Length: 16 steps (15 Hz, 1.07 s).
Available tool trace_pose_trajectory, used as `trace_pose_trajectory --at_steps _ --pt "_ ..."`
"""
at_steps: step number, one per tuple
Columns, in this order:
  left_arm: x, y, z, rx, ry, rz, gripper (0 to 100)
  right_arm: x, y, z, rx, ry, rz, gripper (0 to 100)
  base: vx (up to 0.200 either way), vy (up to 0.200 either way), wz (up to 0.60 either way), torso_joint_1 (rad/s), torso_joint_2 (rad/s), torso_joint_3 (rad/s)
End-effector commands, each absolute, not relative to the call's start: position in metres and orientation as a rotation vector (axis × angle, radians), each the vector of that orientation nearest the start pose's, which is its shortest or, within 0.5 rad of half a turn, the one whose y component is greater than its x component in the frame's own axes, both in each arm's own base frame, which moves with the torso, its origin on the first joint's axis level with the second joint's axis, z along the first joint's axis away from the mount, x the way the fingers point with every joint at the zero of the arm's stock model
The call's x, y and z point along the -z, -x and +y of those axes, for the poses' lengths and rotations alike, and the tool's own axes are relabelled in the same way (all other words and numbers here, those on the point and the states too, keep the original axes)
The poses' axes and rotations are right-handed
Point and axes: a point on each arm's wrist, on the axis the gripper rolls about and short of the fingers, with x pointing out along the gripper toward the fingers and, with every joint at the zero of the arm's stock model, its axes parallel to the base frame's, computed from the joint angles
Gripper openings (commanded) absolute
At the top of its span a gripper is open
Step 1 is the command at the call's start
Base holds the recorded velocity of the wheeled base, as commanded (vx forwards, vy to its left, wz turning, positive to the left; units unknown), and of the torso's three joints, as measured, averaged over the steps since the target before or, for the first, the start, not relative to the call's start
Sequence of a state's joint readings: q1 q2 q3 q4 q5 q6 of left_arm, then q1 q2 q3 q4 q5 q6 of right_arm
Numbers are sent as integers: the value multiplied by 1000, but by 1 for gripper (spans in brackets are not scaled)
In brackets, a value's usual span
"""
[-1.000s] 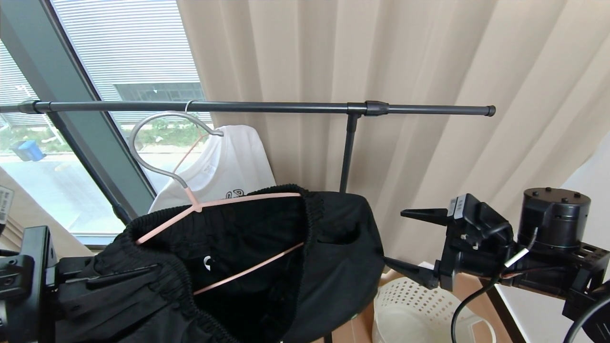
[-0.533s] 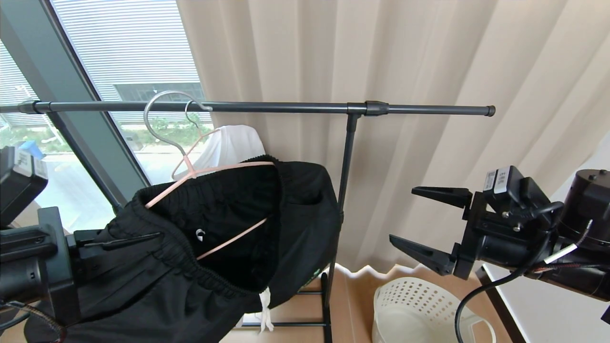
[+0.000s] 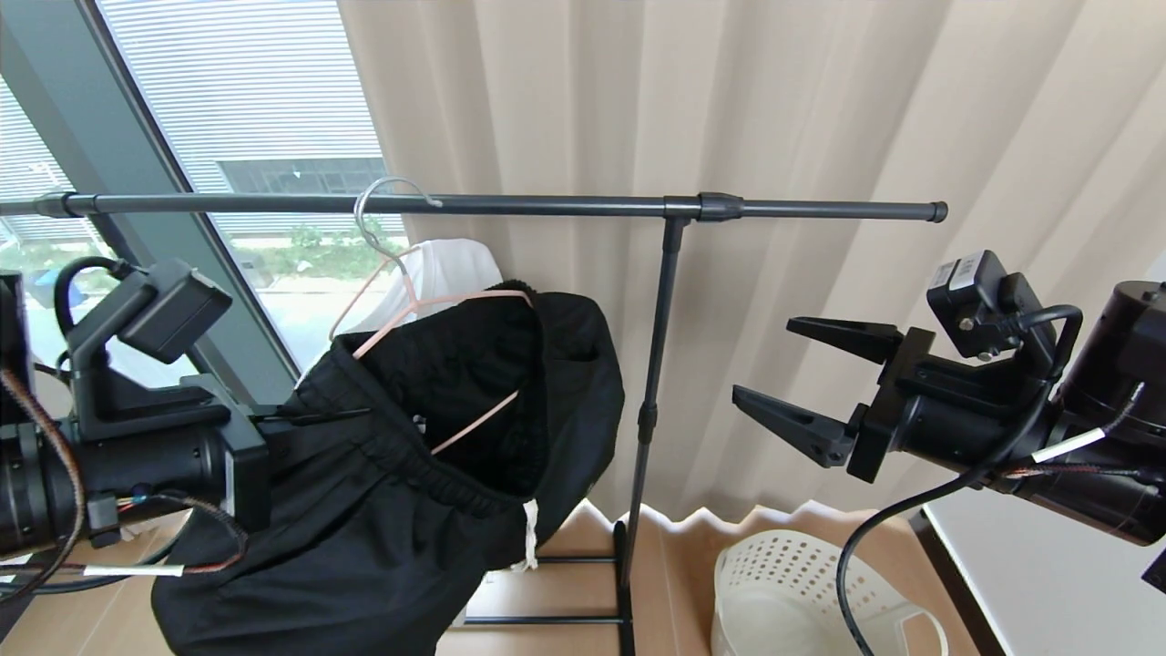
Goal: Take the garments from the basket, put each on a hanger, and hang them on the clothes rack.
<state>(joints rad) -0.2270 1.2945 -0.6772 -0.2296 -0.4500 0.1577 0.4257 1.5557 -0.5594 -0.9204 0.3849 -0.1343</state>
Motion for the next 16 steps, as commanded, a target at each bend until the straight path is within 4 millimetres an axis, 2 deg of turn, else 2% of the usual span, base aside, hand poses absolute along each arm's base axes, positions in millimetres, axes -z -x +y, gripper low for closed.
trace_pose_trajectory --at_steps 1,4,5,10,13,14,15,16 --pt "-203 -214 -63 703 -68 393 0 -185 -230 114 -815 129 29 100 0 0 0 0 0 0" --pt "-201 -233 -73 693 -13 433 0 -186 -230 114 -815 129 26 100 0 0 0 0 0 0" --pt "-201 -251 -84 640 6 451 0 -186 -230 114 -815 129 24 100 0 0 0 0 0 0" --pt "-203 -306 -107 539 70 458 0 -184 -230 114 -814 129 30 100 0 0 0 0 0 0" --pt "-191 -335 -116 532 69 475 0 -184 -230 114 -814 129 30 100 0 0 0 0 0 0" --pt "-191 -335 -116 532 69 475 0 -184 -230 114 -814 129 30 100 0 0 0 0 0 0" --pt "-182 -351 -121 505 64 484 0 -184 -230 114 -814 131 31 100 0 0 0 0 0 0" --pt "-180 -357 -123 485 59 482 0 -184 -230 114 -814 131 31 100 0 0 0 0 0 0"
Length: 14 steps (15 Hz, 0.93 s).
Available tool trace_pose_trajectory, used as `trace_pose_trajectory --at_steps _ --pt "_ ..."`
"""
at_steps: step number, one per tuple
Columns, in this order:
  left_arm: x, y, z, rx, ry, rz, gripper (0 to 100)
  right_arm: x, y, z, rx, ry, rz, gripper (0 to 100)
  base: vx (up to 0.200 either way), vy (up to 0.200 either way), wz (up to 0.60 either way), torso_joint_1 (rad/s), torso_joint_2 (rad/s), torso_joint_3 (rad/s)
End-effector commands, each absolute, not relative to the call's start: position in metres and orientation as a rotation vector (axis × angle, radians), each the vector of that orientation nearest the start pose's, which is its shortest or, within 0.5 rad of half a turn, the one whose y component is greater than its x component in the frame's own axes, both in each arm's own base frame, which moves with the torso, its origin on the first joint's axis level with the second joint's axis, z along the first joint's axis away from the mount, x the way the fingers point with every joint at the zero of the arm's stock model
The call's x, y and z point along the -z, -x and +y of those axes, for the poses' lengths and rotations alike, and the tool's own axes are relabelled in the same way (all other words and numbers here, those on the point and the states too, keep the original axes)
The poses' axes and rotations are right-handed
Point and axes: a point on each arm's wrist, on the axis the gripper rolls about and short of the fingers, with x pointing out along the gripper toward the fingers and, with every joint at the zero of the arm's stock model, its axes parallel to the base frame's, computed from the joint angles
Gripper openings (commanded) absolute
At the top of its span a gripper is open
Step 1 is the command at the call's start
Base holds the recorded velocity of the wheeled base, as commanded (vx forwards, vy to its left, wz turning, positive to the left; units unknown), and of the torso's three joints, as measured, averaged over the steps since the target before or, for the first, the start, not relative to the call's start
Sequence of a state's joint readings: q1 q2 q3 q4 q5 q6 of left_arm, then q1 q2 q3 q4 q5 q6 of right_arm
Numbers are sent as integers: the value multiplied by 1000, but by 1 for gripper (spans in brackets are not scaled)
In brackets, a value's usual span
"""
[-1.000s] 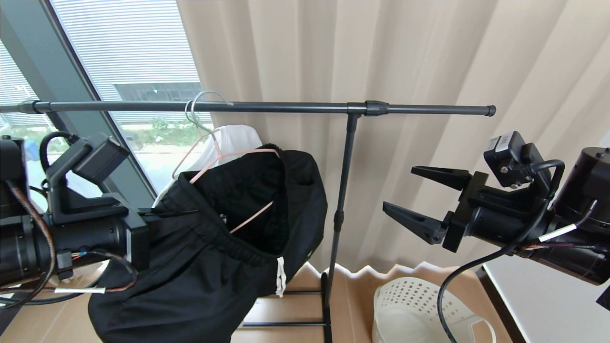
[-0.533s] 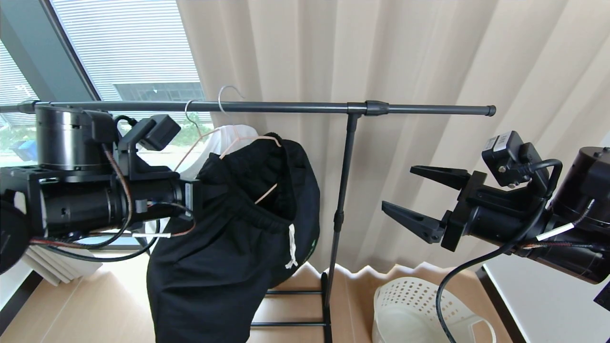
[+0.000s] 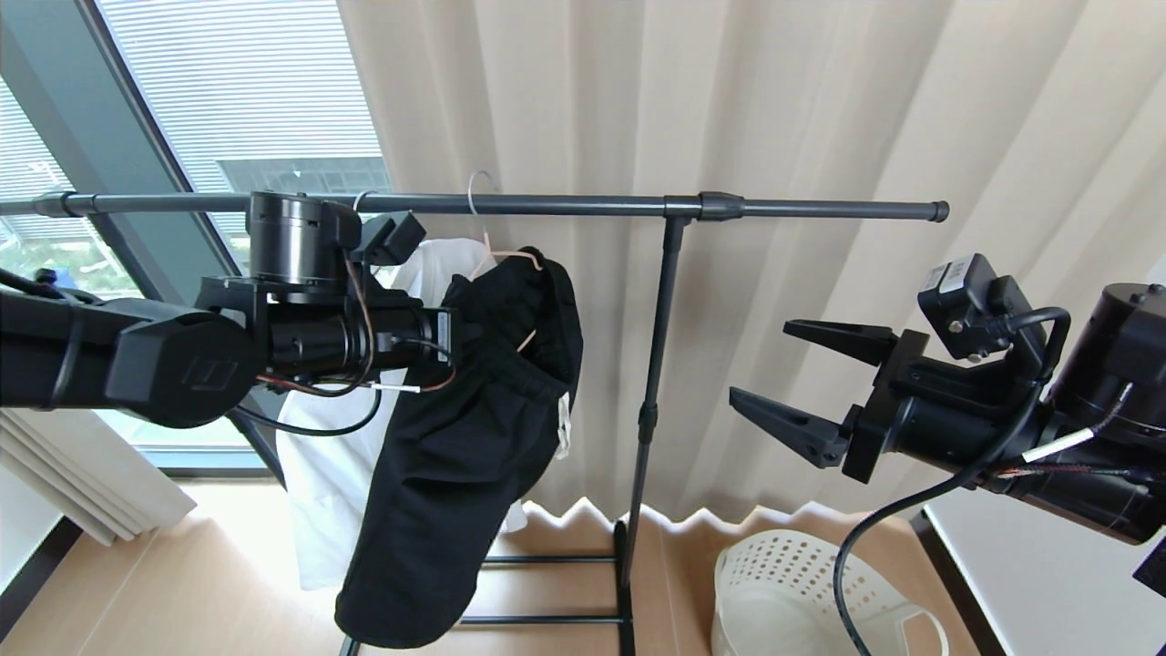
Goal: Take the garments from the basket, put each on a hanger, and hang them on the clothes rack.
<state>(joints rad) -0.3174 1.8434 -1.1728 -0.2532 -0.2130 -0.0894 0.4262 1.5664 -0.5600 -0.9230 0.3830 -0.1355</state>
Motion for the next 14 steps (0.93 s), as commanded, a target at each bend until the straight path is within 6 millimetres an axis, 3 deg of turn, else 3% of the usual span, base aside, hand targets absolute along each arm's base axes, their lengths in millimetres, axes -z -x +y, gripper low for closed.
trace_pose_trajectory --at_steps 1,14 --pt "-180 -362 -124 477 56 475 0 -184 -230 113 -811 131 32 100 0 0 0 0 0 0" --pt "-172 -369 -127 470 56 480 0 -183 -231 114 -813 131 36 100 0 0 0 0 0 0"
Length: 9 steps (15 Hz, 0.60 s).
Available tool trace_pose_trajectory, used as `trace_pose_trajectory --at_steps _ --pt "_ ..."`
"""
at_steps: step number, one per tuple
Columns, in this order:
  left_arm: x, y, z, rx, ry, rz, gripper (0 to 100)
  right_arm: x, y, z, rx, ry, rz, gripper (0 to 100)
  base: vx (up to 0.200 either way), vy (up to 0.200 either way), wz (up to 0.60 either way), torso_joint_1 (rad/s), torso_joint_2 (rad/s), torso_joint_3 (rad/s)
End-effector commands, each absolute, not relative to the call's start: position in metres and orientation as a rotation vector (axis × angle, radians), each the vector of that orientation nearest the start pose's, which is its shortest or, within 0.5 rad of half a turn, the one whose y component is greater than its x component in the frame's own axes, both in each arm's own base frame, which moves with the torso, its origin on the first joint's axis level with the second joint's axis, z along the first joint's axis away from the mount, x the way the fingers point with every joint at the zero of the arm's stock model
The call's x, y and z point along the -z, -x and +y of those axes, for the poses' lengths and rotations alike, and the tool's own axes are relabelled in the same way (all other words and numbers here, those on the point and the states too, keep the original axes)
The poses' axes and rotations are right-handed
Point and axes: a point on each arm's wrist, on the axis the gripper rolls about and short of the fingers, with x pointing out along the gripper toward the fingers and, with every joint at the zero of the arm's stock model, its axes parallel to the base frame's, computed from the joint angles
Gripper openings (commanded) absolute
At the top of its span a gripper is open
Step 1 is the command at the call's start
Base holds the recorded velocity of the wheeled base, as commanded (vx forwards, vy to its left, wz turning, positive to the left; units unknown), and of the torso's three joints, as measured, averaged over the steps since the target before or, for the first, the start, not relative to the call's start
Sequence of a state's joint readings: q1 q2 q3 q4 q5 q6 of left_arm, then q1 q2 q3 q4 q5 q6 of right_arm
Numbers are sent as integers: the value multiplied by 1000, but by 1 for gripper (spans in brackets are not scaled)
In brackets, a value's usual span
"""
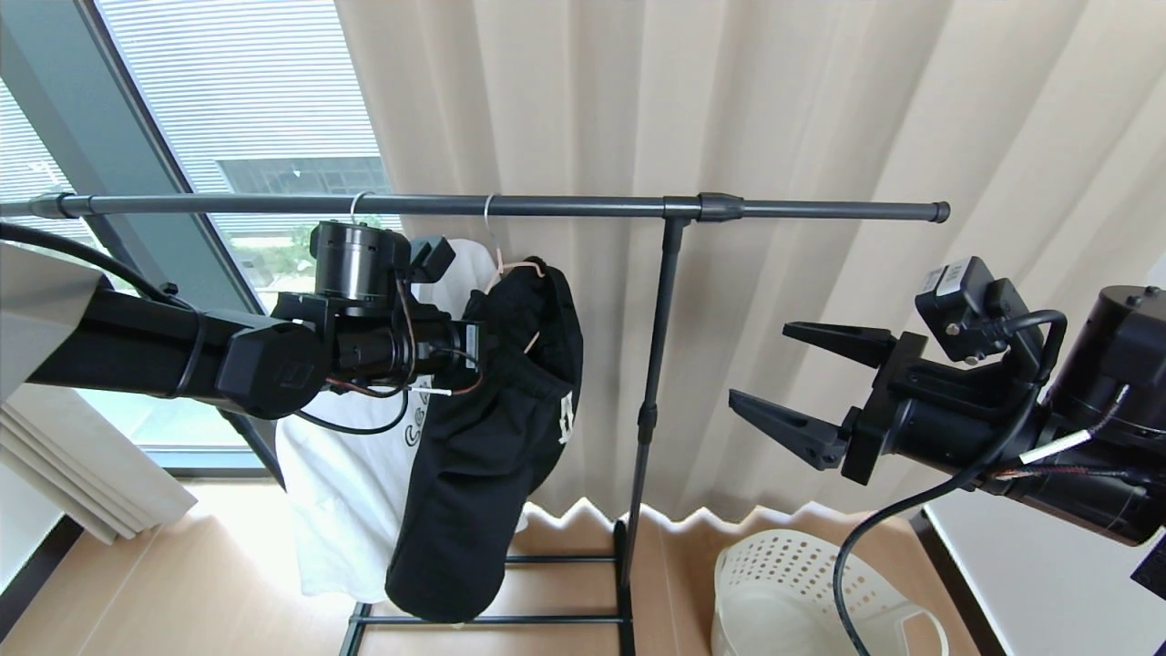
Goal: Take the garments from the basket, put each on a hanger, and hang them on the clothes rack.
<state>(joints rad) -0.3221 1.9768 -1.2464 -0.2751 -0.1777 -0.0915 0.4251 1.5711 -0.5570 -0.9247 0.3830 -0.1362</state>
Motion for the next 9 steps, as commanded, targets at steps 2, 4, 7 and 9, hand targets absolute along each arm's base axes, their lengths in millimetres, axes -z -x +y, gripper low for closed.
trace_pose_trajectory --at_steps 2,4,7,9 --pt "-171 -367 -128 455 48 481 100 -183 -230 113 -813 131 35 100 0 0 0 0 0 0" --pt "-174 -361 -126 451 48 478 100 -183 -230 113 -811 131 35 100 0 0 0 0 0 0" --pt "-189 -346 -120 449 47 447 100 -182 -230 113 -813 131 38 100 0 0 0 0 0 0" --pt "-205 -328 -113 447 51 413 100 -184 -228 113 -813 131 31 100 0 0 0 0 0 0"
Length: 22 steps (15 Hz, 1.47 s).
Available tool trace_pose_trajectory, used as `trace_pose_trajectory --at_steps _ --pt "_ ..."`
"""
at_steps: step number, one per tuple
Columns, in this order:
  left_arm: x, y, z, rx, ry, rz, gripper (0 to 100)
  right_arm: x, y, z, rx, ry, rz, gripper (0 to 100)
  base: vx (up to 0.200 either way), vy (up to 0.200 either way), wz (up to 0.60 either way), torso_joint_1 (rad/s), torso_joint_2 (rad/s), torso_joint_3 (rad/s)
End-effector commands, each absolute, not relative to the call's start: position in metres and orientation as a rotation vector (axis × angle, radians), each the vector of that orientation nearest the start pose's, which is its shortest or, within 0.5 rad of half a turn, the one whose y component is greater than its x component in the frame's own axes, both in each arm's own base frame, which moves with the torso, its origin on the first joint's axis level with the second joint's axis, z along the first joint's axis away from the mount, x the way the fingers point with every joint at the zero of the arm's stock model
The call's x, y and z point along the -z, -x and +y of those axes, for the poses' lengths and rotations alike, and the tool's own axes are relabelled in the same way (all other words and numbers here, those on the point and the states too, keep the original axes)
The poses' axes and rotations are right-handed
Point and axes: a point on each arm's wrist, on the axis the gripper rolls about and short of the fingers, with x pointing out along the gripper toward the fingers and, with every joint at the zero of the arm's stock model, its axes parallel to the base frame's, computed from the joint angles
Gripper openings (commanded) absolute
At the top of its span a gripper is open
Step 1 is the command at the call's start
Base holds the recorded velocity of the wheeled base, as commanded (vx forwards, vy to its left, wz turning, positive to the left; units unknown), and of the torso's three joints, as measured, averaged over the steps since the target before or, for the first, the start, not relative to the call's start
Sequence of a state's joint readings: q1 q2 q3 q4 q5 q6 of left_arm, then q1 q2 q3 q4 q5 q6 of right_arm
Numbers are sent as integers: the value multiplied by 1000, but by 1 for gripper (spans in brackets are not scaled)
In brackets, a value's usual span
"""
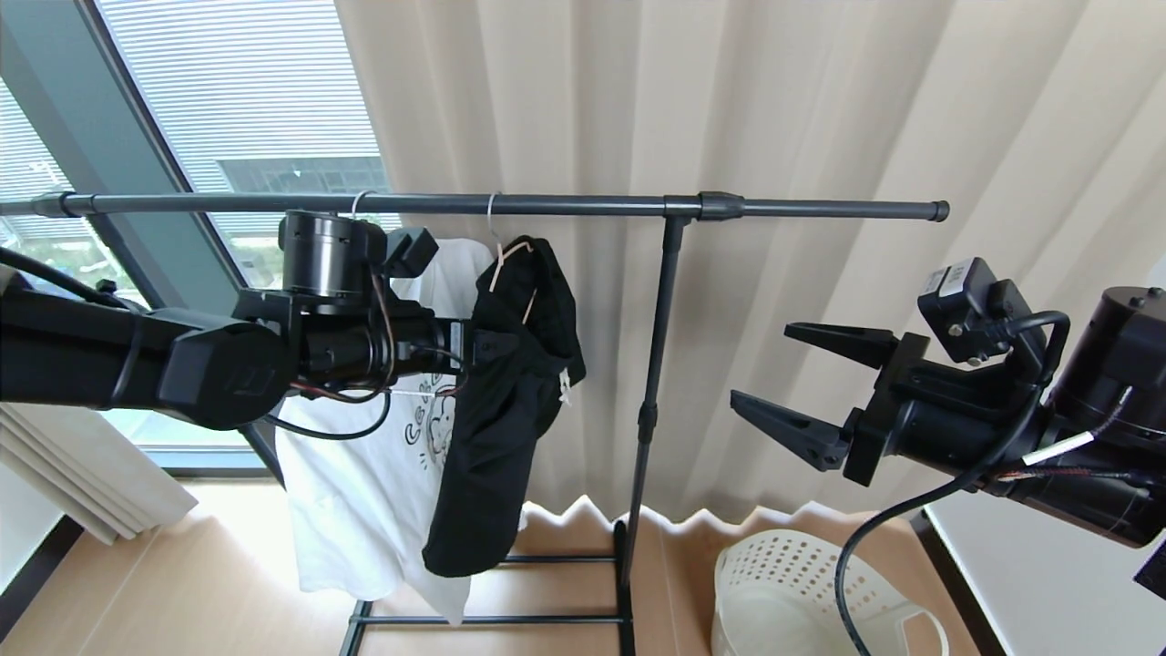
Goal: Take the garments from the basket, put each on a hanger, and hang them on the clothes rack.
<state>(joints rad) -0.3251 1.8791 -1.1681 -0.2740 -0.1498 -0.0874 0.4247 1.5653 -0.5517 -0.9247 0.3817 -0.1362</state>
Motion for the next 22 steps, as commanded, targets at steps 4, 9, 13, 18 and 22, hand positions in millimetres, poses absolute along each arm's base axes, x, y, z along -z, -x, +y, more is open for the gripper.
trace_pose_trajectory --at_steps 4,9,13,18,22 --pt "-234 -276 -95 426 50 335 100 -188 -226 111 -811 130 13 100 0 0 0 0 0 0" --pt "-244 -145 -51 419 68 188 100 -217 -152 82 -750 99 -62 100 0 0 0 0 0 0" --pt "-180 -57 -20 399 72 146 100 -203 -95 58 -667 92 52 100 0 0 0 0 0 0" --pt "-103 -3 -3 382 35 58 100 -121 -34 20 -532 128 170 100 0 0 0 0 0 0" --pt "-83 10 -1 309 25 122 100 -87 -2 0 -485 125 180 100 0 0 0 0 0 0"
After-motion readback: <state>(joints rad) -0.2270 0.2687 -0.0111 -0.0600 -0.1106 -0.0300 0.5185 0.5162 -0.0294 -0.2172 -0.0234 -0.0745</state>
